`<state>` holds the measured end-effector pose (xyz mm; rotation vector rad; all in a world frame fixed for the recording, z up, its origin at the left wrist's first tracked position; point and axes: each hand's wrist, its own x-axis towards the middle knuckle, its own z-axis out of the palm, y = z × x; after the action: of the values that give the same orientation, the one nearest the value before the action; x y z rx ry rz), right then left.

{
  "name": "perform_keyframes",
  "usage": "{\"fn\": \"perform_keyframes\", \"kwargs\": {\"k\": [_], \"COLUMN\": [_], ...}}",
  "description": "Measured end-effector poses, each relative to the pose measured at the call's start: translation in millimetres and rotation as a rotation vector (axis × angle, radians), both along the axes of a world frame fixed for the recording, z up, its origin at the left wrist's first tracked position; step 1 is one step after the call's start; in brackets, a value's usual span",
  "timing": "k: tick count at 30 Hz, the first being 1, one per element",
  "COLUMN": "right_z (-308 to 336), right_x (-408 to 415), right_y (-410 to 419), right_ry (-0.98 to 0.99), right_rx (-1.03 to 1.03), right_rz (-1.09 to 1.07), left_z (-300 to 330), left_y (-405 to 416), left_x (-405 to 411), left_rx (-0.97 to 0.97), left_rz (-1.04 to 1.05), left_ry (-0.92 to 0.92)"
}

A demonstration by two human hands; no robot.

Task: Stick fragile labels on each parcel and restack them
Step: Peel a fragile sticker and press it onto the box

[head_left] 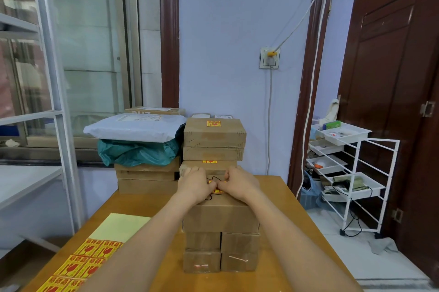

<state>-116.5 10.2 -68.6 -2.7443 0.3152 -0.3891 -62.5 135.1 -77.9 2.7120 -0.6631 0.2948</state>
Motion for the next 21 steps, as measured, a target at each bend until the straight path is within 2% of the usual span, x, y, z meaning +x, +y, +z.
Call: {"fn": "perform_keyframes", "kwargs": {"k": [4, 11, 21], "right_z": [-1.3, -1.1, -8.1], "right_x": [-0.2, -2.6, -3.8], "right_y": [0.0, -10.7, -7.9], "right_ry": [-0.001, -0.004, -0.054], "right_rx": [0.011, 0.198, 0.104], "right_rz": [0.018, 0.078, 0.078], "left_z": [-2.5, -3.7, -5.5], "left_y": [1.9, 13.7, 16.5], "left_x": [0.2, 5.7, -0.4], "left_rx": [-0.043, -0.189, -0.165], "left_rz": [-0.007, -0.098, -0.122], "left_ry": [0.001, 0.106, 0.12]}}
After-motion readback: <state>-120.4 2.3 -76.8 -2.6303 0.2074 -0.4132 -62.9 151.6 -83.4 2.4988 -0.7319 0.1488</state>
